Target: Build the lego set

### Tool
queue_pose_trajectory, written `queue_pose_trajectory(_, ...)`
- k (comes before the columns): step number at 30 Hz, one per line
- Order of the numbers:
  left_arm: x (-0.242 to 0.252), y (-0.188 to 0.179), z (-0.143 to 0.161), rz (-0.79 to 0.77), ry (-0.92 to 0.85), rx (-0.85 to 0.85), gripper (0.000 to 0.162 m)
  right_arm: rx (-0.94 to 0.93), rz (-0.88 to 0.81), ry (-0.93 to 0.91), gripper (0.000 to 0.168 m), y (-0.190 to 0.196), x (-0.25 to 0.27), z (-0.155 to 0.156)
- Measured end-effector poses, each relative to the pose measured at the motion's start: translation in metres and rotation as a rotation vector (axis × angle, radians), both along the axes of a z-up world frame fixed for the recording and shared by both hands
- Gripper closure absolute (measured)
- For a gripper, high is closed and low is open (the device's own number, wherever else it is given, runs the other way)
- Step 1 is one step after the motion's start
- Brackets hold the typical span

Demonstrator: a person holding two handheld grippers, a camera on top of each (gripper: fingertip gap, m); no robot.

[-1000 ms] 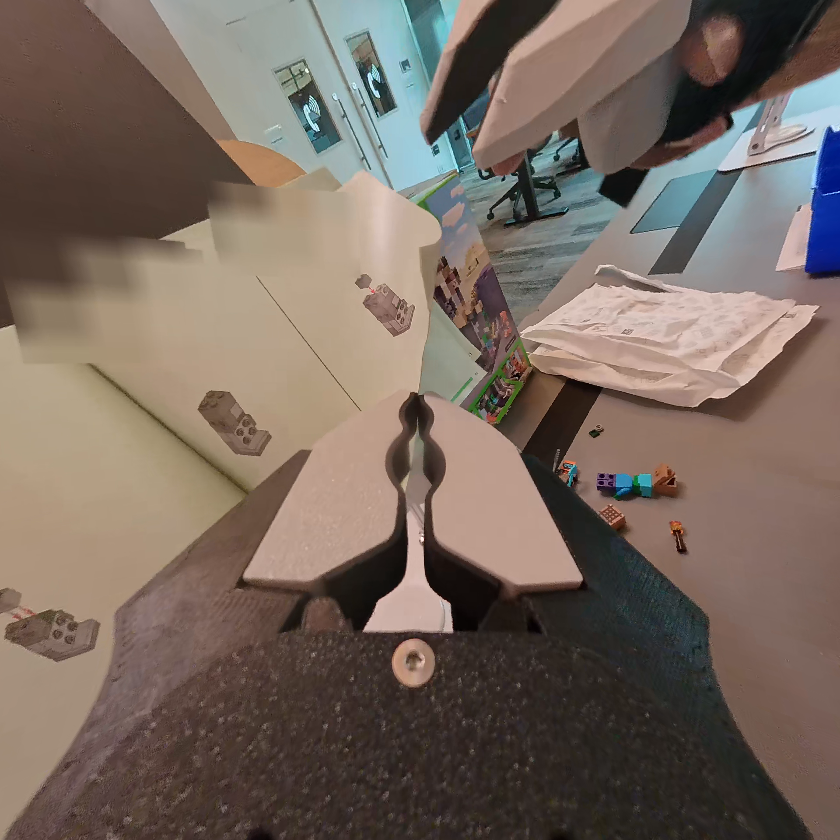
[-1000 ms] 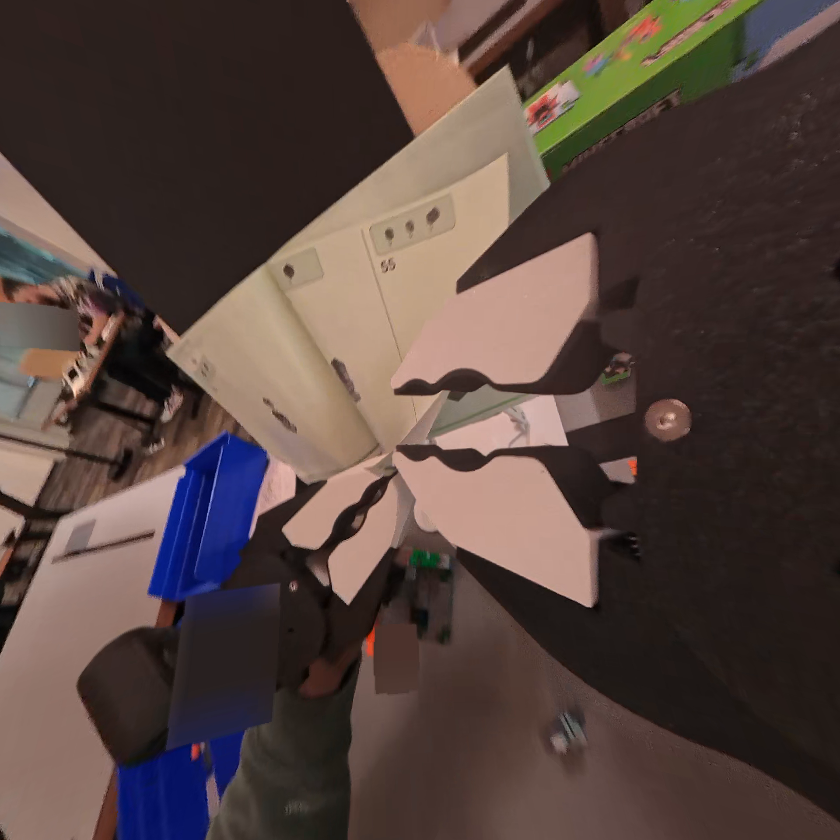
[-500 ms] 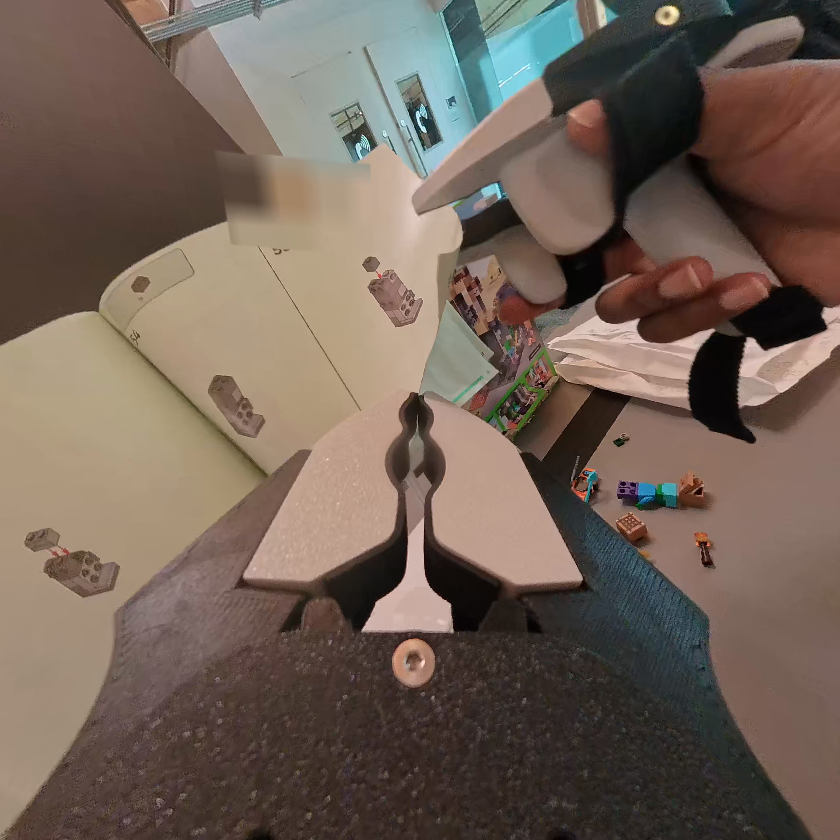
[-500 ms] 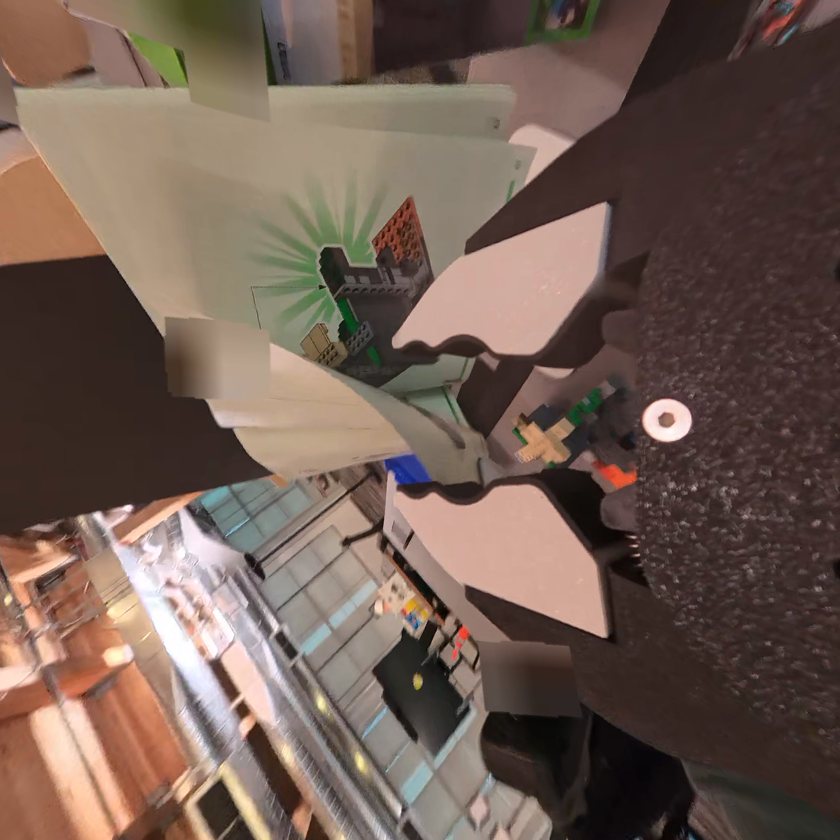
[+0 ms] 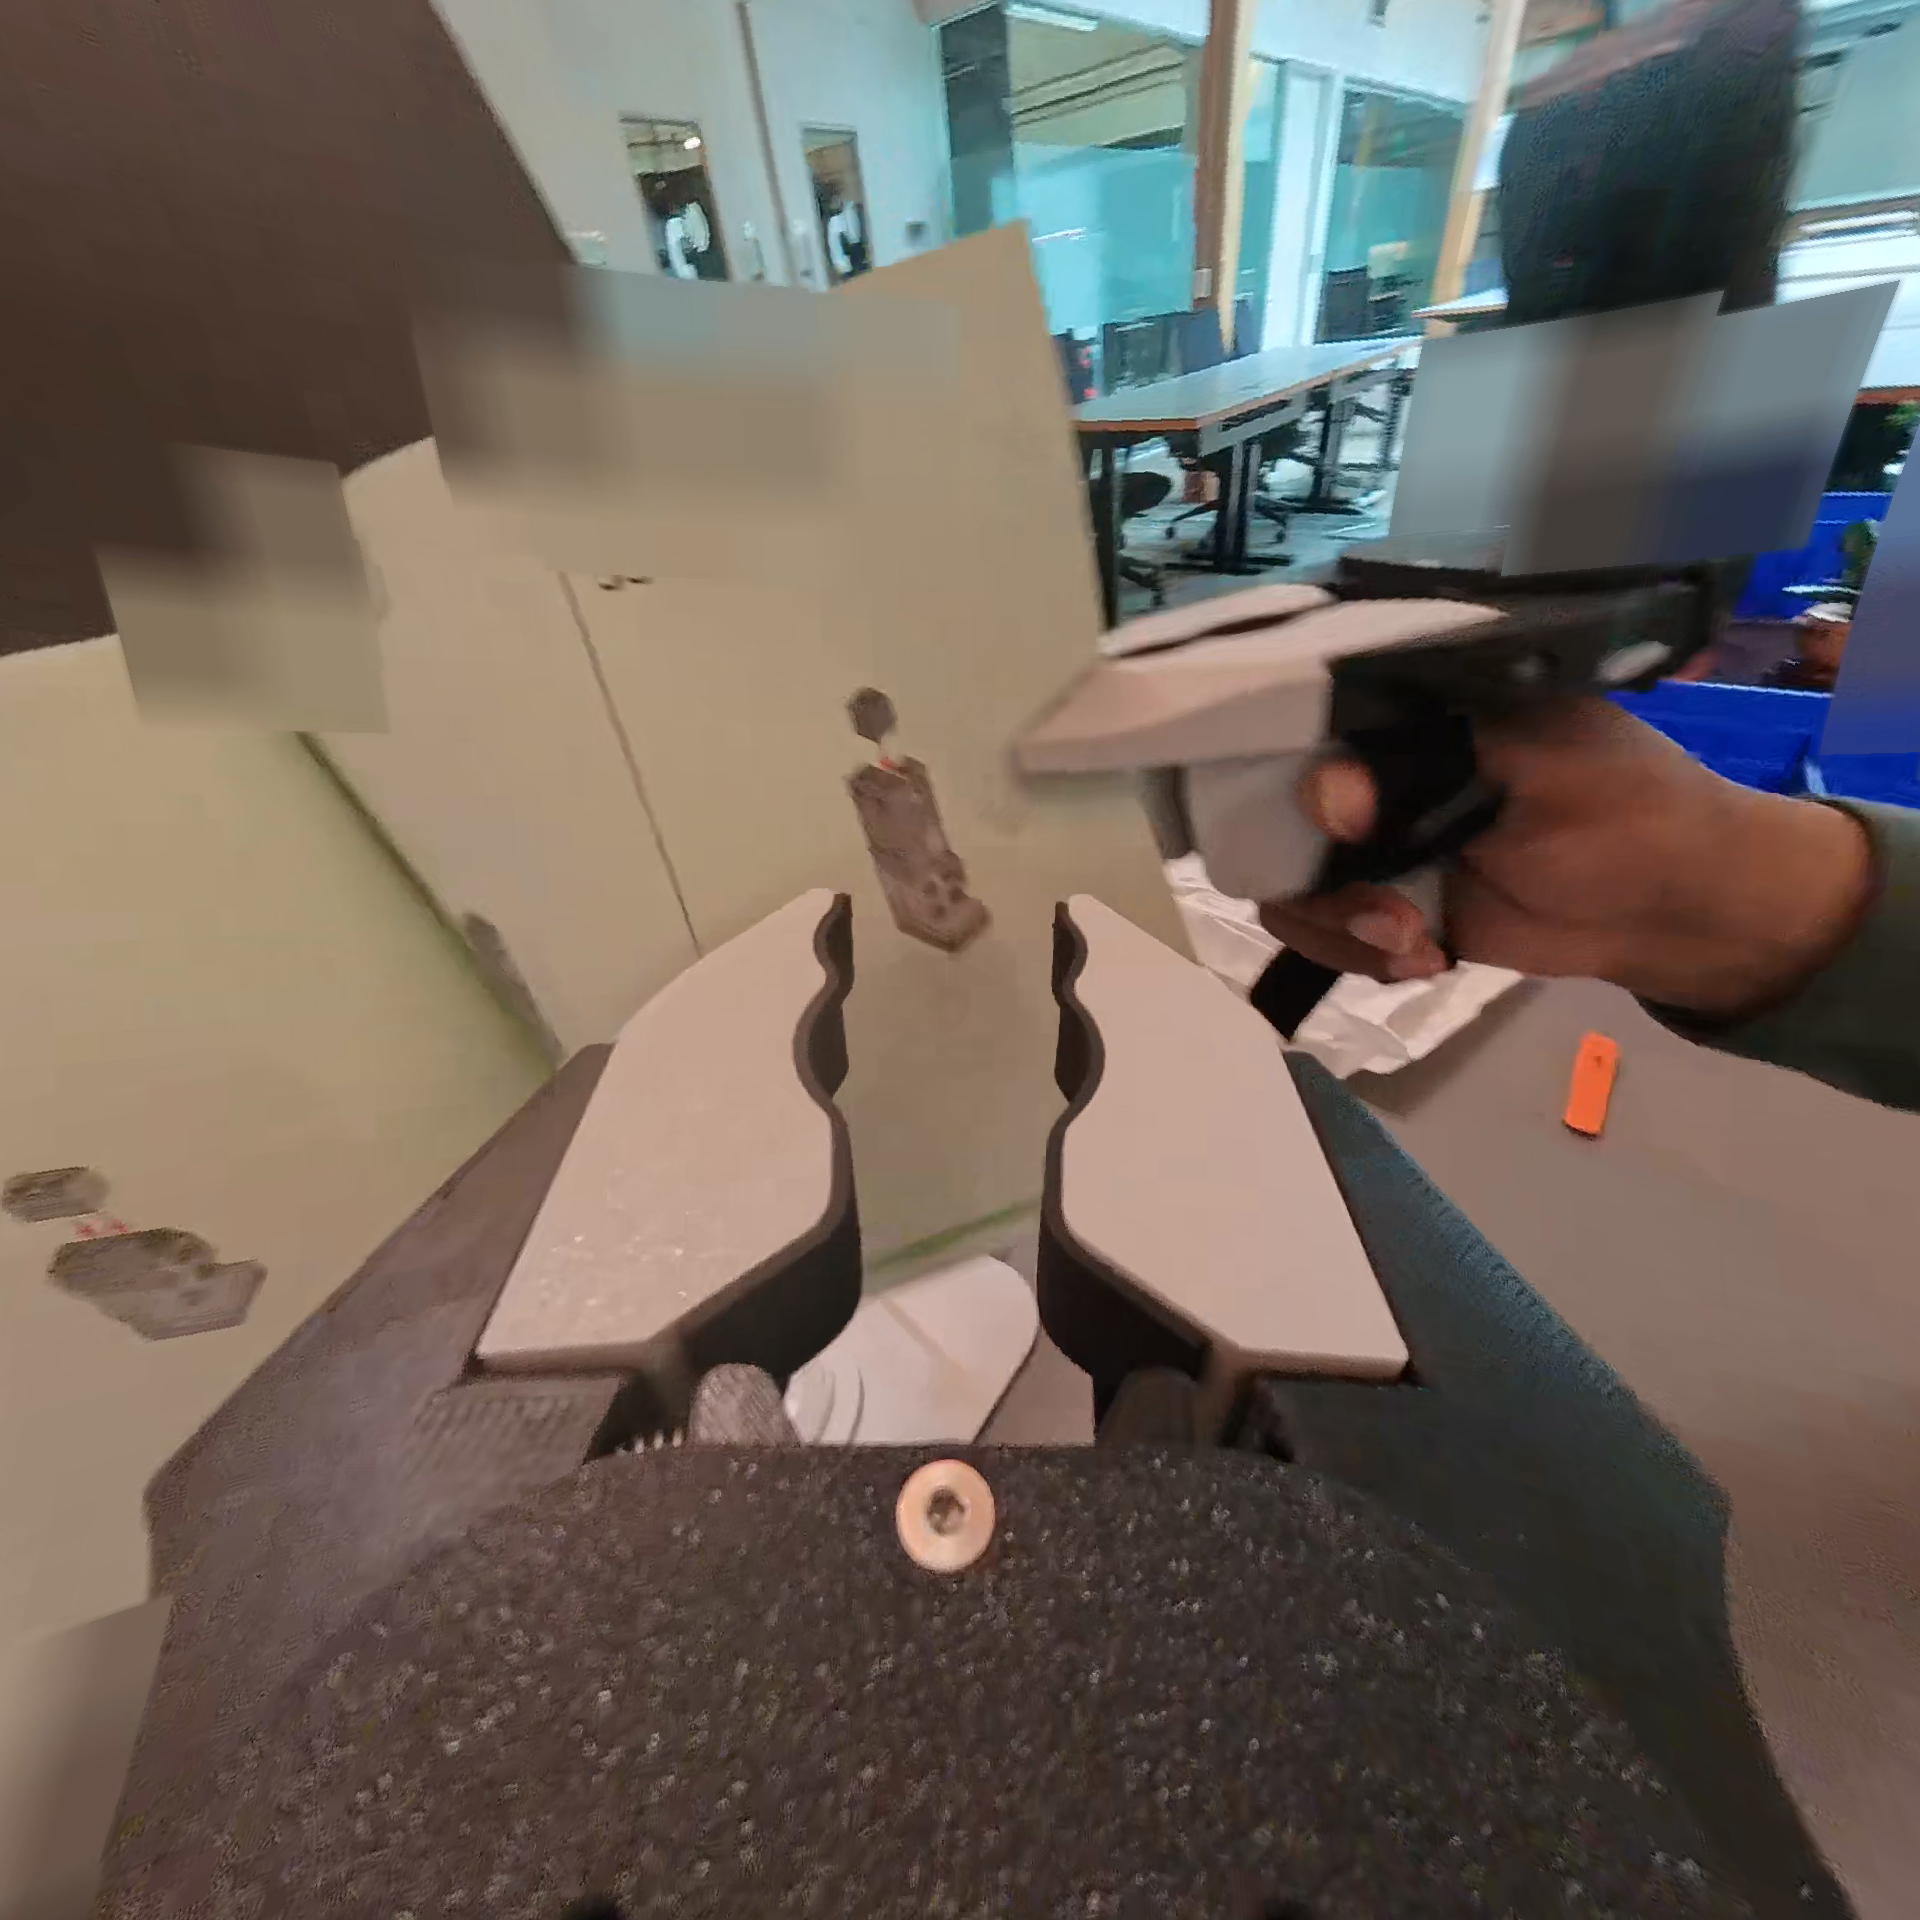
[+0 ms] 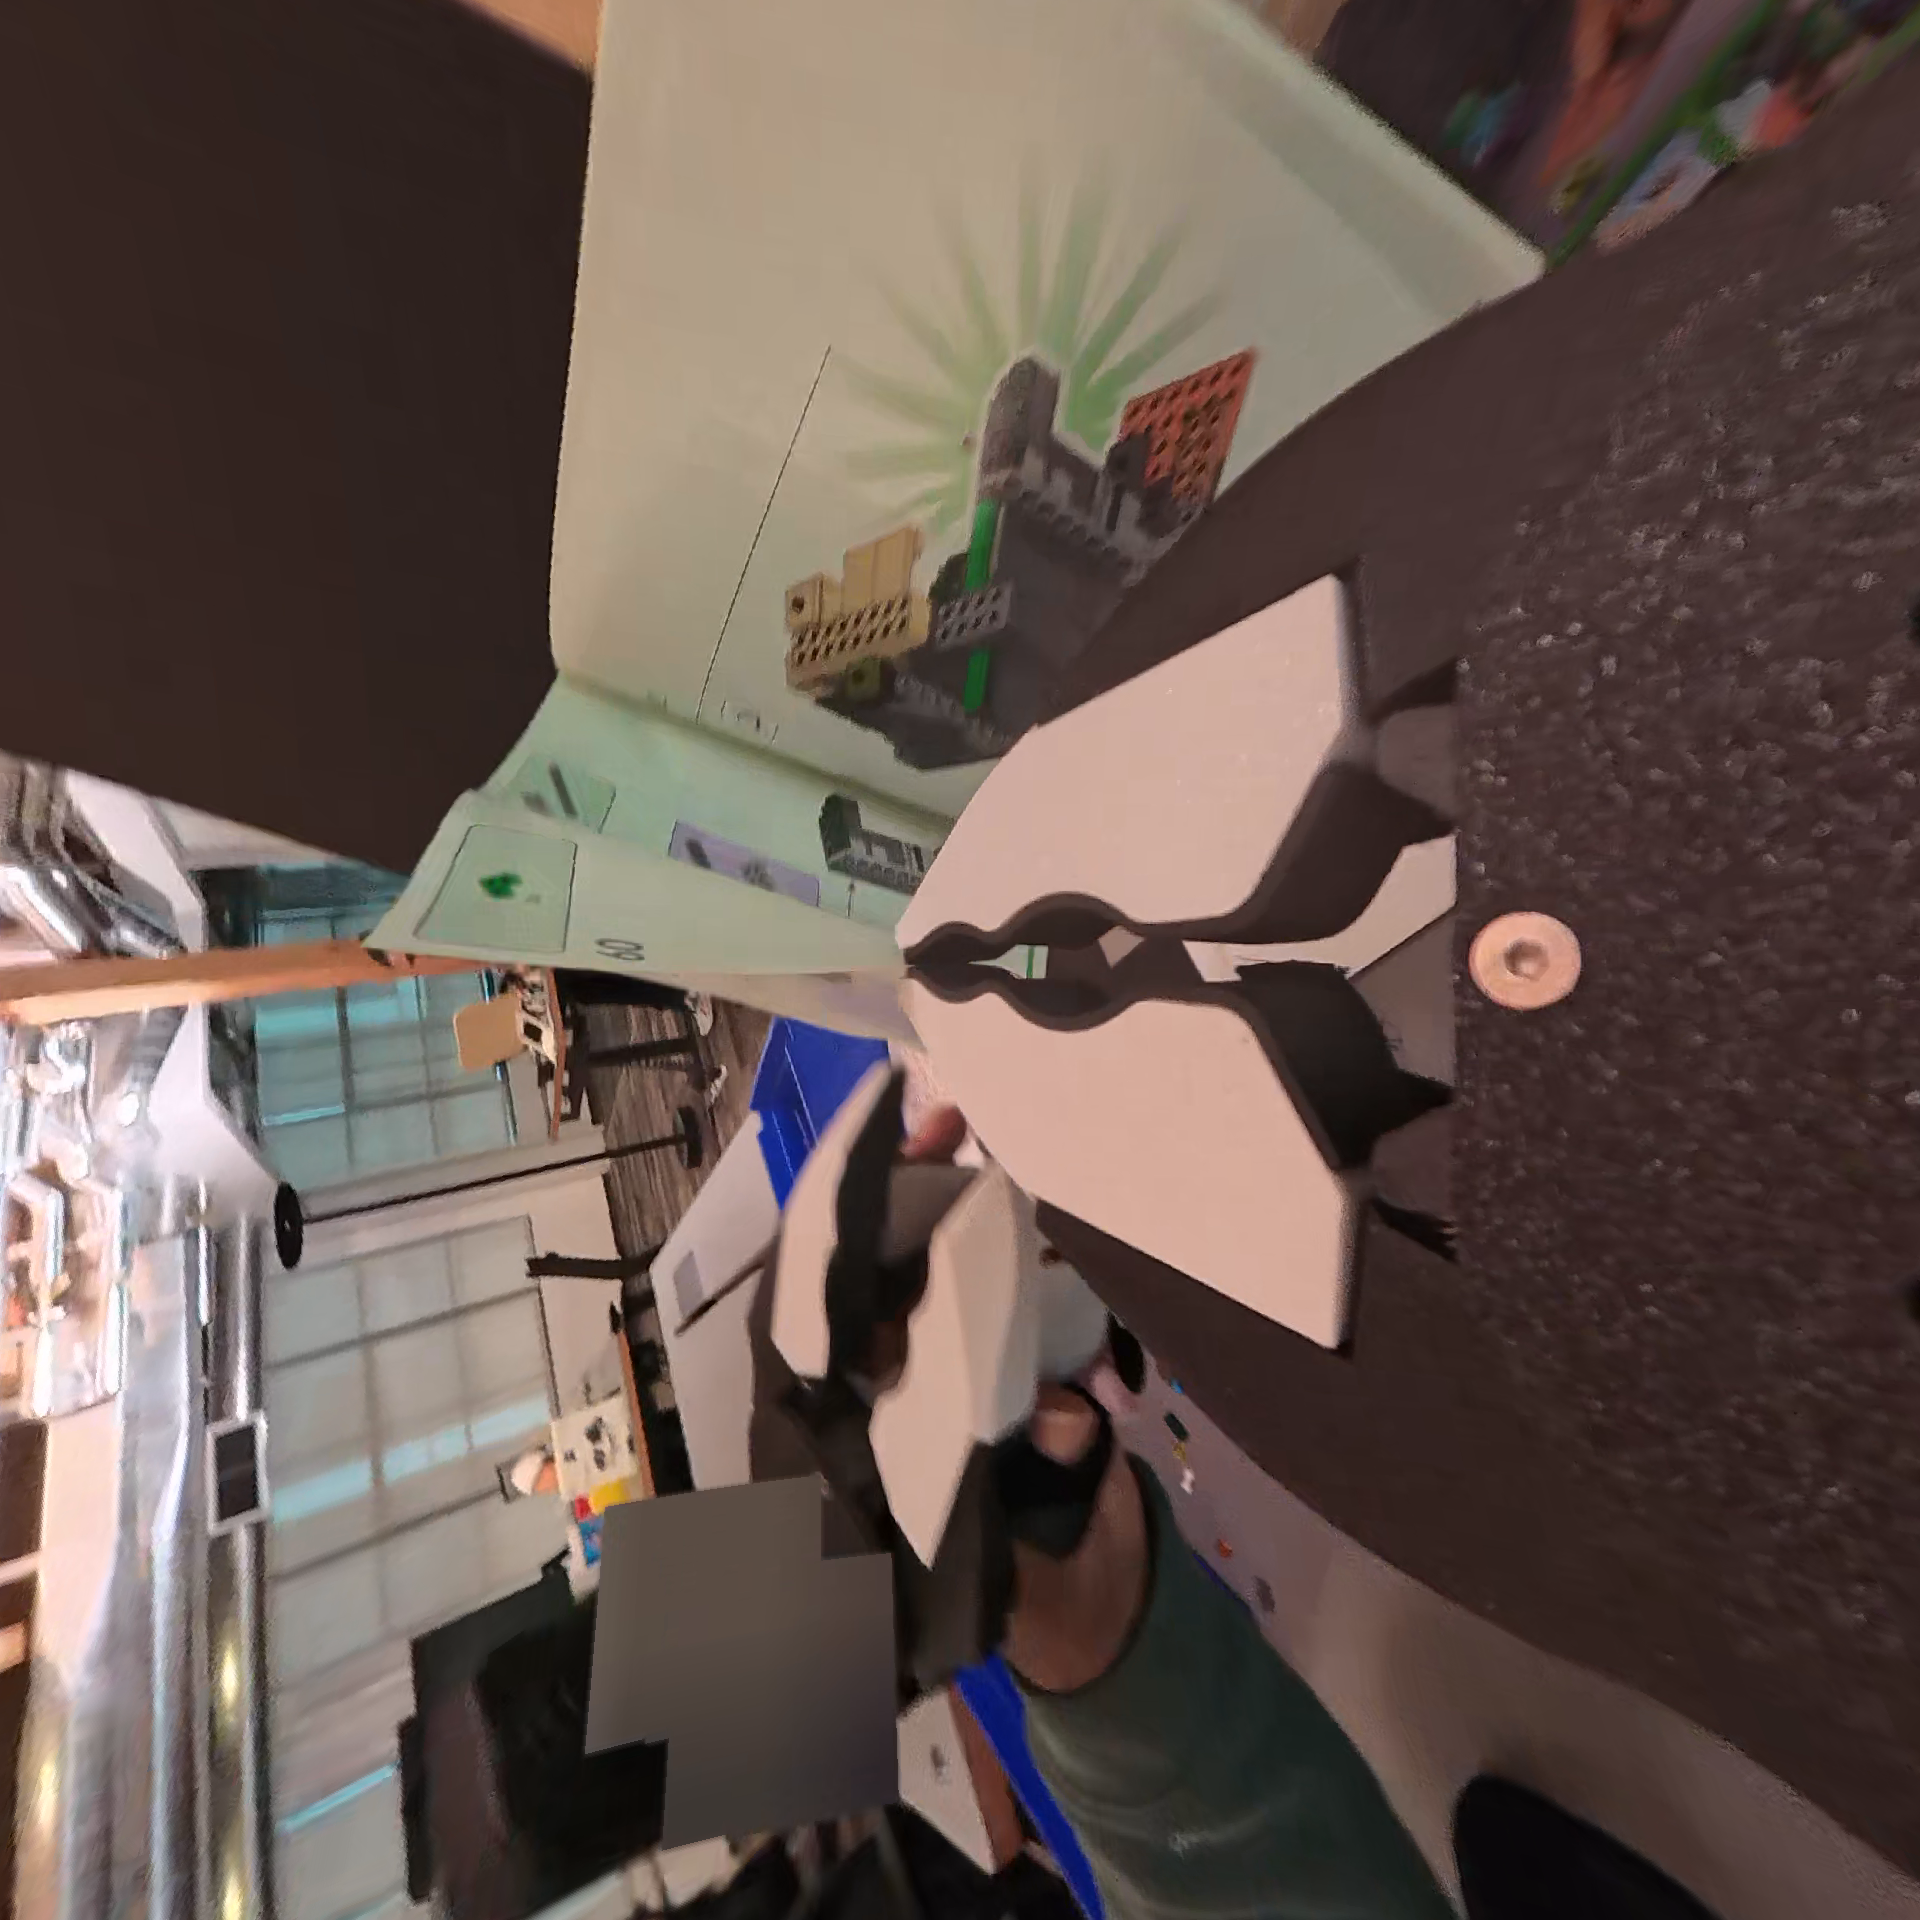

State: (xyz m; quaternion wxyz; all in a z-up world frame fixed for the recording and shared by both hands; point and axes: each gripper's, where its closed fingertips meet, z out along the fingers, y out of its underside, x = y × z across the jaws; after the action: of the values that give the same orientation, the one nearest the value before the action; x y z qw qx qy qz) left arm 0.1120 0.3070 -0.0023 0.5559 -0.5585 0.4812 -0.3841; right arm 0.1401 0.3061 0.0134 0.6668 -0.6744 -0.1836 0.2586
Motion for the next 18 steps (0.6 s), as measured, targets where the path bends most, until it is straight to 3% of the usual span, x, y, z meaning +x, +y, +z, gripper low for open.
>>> queue_pose_trajectory(7,0.002,0.045,-0.001,0.164,0.077,-0.002,0.086,0.005,0.118,-0.018,0.168,0.001,-0.024,0.001)
queue_pose_trajectory(10,0.006,0.045,-0.008,0.126,0.103,-0.060,0.082,0.009,0.156,-0.022,0.168,-0.001,-0.024,-0.004)
queue_pose_trajectory(14,0.013,0.032,-0.018,0.011,0.132,-0.115,0.112,0.017,0.202,-0.028,0.168,-0.004,-0.025,-0.008)
queue_pose_trajectory(18,0.013,0.027,-0.020,-0.017,0.137,-0.068,0.159,0.030,0.229,-0.042,0.168,-0.006,-0.025,-0.010)
